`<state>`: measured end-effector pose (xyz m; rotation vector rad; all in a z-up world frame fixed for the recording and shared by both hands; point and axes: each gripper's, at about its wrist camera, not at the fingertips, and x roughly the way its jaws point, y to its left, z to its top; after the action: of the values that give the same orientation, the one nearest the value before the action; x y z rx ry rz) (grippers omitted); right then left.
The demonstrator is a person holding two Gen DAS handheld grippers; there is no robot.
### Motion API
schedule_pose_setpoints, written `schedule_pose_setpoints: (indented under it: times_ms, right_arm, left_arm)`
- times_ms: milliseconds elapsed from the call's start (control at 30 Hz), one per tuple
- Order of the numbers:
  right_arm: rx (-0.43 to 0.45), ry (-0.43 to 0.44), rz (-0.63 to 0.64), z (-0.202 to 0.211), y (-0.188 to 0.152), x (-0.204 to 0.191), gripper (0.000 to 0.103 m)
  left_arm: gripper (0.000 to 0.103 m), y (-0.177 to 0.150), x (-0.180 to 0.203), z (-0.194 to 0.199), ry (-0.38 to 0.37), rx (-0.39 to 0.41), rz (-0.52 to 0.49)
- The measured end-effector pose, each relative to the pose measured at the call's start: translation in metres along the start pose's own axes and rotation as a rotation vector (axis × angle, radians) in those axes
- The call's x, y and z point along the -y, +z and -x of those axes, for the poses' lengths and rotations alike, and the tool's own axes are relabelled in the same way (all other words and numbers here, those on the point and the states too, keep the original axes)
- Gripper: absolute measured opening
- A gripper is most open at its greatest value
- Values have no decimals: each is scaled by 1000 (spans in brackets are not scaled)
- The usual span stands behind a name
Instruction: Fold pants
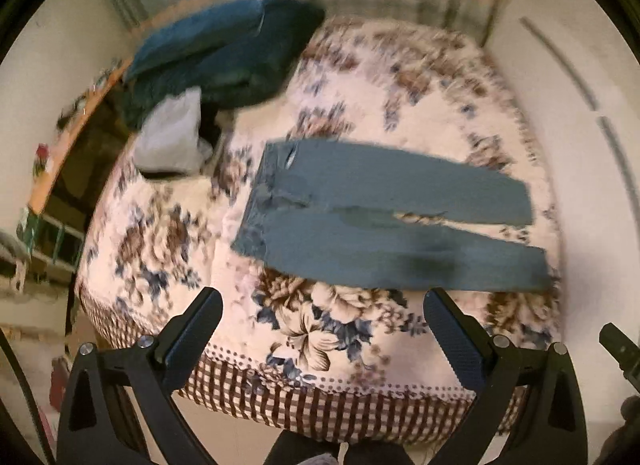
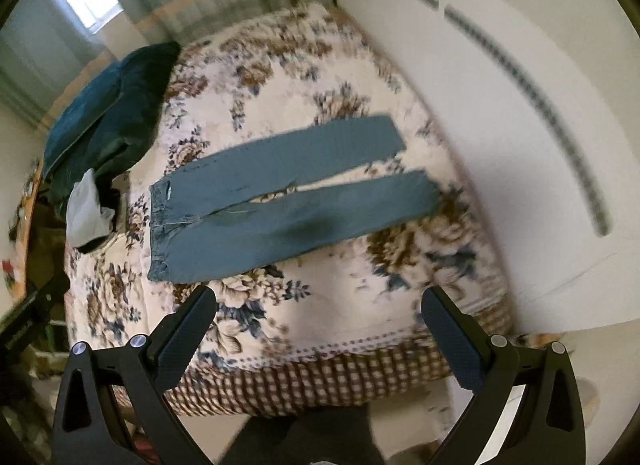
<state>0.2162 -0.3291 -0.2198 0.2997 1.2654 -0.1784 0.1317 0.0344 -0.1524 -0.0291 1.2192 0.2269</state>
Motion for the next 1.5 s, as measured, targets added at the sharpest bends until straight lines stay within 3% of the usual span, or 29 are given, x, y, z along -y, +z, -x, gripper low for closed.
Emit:
schedule_pose_setpoints:
  times_ms: [233,300,433,567,633,667,733,800,833,900,933,1000,1033,1100,1200,1333,1367,1400,1467,1500]
  right_arm:
    - [-156,12,-121,-202,30,6,103]
    - [-215,7,-171,-258,32,10,103]
    - [-328,79,-339,-376,26,27,103]
    - [-423,165,-563,-478,-3,46,103]
    - [-441,220,-678,-511,-19,52,101]
    - [-431,248,-717,-515,-25,51,99]
    - [-377,305,-780,-527,-33,49,96]
    - [-305,341,-778,-527,-34,40,87]
    - [-270,353,-766,-525,-33,35,77]
    - [-239,346,-736,-525,-30,22,72]
    - [-220,324,-711,-526,-27,14,62]
    - [-220,250,-670,-531,-28,5,36]
    - [-220,207,-677,-526,-29,4,9]
    - [-216,231,-761,-519,-44,12,8]
    - [-175,139,-819,-500,-78,21,6]
    - [-293,195,-725,-507,-71,2,14]
    - [-294,203,-655,-498,-61,-8,22]
    - [-275,157,-546,-481,-45,-23,31]
    - [-207,81,-389,-453,-14,-48,73]
    - [-181,67,-288,-440,5,-69,78]
  left_arm:
    - [103,1,-7,-161,74,-176,91]
    - [103,-3,-14,-207,64,-223,153]
    - [103,-17,-44,-291,6,-316,342]
    - [95,-50,-89,-362,-103,-401,627]
    - [89,-59,-105,-387,-187,-410,737]
    - [83,-61,-114,-399,-220,-404,777]
    - [81,-58,-129,-413,-252,-379,811]
    - [81,-51,-144,-422,-254,-341,825]
    - [81,-46,-153,-430,-265,-313,828]
    - [81,-38,-163,-445,-257,-294,823]
    - [81,-34,-166,-454,-258,-295,823]
    - [81,-29,-166,-470,-268,-326,810]
    - [78,-28,-164,-473,-269,-333,796]
    - [75,-26,-157,-473,-250,-335,729]
    - [75,-26,-147,-466,-231,-346,669]
    - [74,-21,-123,-432,-152,-343,526]
    - [73,-14,-111,-417,-115,-318,452]
    - [73,-6,-95,-400,-89,-281,365]
    - [73,9,-54,-372,9,-220,172]
    - [74,20,-27,-360,43,-178,57]
